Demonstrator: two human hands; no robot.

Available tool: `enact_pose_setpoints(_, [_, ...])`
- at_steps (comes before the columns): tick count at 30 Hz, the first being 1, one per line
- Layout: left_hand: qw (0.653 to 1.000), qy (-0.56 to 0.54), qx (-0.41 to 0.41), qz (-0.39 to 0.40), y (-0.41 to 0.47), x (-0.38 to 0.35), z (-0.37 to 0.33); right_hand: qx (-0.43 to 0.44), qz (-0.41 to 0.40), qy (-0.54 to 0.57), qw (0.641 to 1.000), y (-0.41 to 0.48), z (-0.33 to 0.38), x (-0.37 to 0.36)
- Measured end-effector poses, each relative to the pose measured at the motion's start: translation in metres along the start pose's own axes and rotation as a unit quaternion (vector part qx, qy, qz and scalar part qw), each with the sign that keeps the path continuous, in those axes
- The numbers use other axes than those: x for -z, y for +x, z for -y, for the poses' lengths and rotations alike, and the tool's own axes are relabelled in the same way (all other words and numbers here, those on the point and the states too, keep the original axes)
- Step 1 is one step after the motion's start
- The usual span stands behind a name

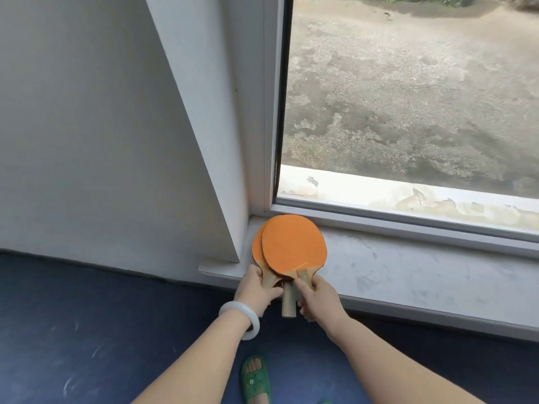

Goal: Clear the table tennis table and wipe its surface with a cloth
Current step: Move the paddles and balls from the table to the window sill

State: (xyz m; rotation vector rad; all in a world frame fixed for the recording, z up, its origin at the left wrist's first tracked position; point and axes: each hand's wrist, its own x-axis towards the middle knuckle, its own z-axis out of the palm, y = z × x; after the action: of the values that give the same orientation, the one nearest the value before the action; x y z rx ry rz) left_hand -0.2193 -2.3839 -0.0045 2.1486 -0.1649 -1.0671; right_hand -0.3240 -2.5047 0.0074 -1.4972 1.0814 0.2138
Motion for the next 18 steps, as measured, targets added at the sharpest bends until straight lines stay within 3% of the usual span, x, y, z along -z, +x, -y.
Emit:
enact_pose_setpoints(5, [0.999, 0.029, -0.005, -0.021, -0.002, -0.001, 0.012, 0.029, -0.007, -0.079, 0.996, 0.002, -0.004, -0.004])
enact_pose_setpoints(18, [0.997, 0.057, -0.006, -0.041, 0.003, 0.0, 0.011, 0.006, 0.005, -0.072, 0.997, 0.006, -0.001, -0.013])
